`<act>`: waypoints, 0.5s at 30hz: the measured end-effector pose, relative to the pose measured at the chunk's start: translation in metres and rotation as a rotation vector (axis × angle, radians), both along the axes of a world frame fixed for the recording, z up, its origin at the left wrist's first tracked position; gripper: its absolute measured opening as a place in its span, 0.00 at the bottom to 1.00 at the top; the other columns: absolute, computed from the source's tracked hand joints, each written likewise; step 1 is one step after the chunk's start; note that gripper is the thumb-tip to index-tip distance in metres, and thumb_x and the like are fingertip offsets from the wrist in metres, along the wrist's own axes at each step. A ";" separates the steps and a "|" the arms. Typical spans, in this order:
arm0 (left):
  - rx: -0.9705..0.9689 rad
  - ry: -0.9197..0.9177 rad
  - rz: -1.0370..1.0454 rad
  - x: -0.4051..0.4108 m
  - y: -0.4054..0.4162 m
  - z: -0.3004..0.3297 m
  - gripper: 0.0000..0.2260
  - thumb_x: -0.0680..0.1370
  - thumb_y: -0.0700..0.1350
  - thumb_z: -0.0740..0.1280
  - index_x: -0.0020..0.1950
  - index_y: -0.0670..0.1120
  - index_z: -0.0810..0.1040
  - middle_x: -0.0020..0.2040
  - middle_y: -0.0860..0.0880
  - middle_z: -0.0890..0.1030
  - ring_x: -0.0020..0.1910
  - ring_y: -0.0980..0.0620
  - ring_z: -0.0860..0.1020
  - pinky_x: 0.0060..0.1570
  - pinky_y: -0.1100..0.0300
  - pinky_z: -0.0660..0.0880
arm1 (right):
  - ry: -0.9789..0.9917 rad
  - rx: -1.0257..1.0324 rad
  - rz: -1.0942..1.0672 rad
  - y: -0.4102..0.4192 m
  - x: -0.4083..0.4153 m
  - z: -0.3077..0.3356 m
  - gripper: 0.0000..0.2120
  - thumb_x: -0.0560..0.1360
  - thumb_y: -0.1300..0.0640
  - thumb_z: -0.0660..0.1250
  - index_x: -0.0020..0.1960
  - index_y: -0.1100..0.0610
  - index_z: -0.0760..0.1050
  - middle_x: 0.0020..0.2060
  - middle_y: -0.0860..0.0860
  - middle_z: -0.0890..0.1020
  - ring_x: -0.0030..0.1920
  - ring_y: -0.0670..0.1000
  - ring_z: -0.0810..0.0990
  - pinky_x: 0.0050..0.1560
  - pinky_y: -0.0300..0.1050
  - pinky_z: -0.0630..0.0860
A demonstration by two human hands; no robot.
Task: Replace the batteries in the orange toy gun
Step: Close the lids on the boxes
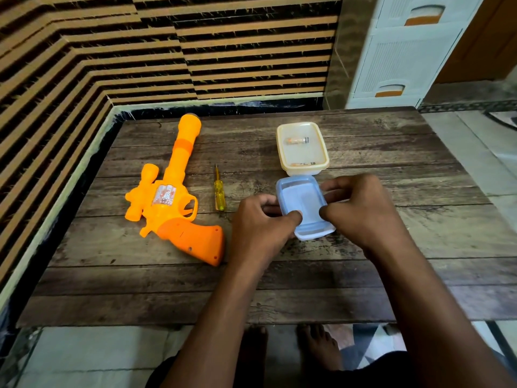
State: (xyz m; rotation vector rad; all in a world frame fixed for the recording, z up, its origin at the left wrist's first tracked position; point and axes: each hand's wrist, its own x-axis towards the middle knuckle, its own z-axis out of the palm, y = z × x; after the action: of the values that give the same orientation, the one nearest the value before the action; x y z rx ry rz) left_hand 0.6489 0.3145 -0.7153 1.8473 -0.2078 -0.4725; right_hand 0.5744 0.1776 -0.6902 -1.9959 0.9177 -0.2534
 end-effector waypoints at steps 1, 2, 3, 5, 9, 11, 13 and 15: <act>0.008 -0.001 -0.007 0.000 0.000 -0.001 0.11 0.70 0.39 0.78 0.41 0.53 0.81 0.40 0.55 0.85 0.39 0.54 0.86 0.41 0.48 0.86 | -0.003 0.021 -0.002 0.000 0.000 -0.001 0.17 0.66 0.67 0.68 0.51 0.54 0.85 0.38 0.48 0.87 0.38 0.50 0.85 0.34 0.40 0.74; 0.015 -0.004 -0.012 0.000 0.000 -0.001 0.11 0.69 0.40 0.78 0.41 0.54 0.81 0.40 0.56 0.85 0.40 0.54 0.86 0.42 0.47 0.86 | -0.010 0.040 -0.007 -0.001 0.000 -0.002 0.17 0.65 0.65 0.68 0.51 0.55 0.84 0.38 0.49 0.88 0.38 0.51 0.86 0.35 0.41 0.75; 0.023 -0.004 -0.019 0.000 0.001 -0.001 0.11 0.68 0.40 0.78 0.41 0.54 0.81 0.40 0.56 0.85 0.41 0.54 0.86 0.43 0.47 0.86 | -0.018 0.055 -0.014 -0.001 0.000 -0.003 0.16 0.65 0.64 0.70 0.51 0.54 0.84 0.38 0.49 0.88 0.39 0.52 0.86 0.35 0.43 0.77; 0.026 0.005 -0.032 -0.001 0.001 0.000 0.11 0.67 0.40 0.78 0.42 0.54 0.82 0.41 0.56 0.85 0.41 0.53 0.86 0.44 0.46 0.85 | -0.029 0.053 -0.038 -0.002 0.002 -0.005 0.12 0.68 0.61 0.76 0.51 0.54 0.85 0.39 0.49 0.88 0.41 0.51 0.87 0.40 0.48 0.82; 0.028 0.014 -0.031 -0.003 0.000 0.003 0.33 0.63 0.45 0.77 0.68 0.54 0.77 0.51 0.55 0.83 0.48 0.48 0.85 0.45 0.44 0.85 | -0.047 0.011 -0.052 -0.004 0.003 -0.010 0.08 0.70 0.60 0.79 0.49 0.54 0.86 0.38 0.49 0.88 0.42 0.51 0.88 0.46 0.52 0.85; 0.023 -0.033 -0.064 -0.005 -0.001 0.004 0.43 0.63 0.50 0.74 0.78 0.57 0.66 0.61 0.52 0.80 0.53 0.46 0.85 0.48 0.43 0.84 | -0.059 0.000 -0.053 -0.005 0.003 -0.013 0.07 0.71 0.61 0.77 0.49 0.54 0.86 0.38 0.50 0.88 0.42 0.51 0.87 0.44 0.49 0.84; 0.034 -0.129 -0.113 -0.008 -0.002 0.003 0.41 0.66 0.56 0.71 0.79 0.56 0.66 0.68 0.51 0.77 0.57 0.45 0.83 0.52 0.42 0.83 | -0.075 -0.004 -0.061 -0.006 0.003 -0.014 0.05 0.74 0.59 0.76 0.50 0.55 0.86 0.39 0.50 0.87 0.43 0.51 0.86 0.41 0.44 0.79; 0.054 -0.180 -0.135 -0.009 -0.002 0.002 0.37 0.70 0.59 0.68 0.79 0.54 0.66 0.70 0.50 0.77 0.59 0.44 0.83 0.53 0.42 0.82 | -0.096 -0.009 -0.056 -0.006 0.004 -0.014 0.04 0.77 0.56 0.73 0.49 0.55 0.87 0.39 0.51 0.88 0.44 0.52 0.86 0.41 0.45 0.77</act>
State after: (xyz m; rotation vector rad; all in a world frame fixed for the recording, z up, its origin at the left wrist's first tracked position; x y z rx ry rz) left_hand 0.6400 0.3124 -0.7134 1.9372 -0.4475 -0.4070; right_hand 0.5780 0.1714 -0.7043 -1.9512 0.9127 -0.3825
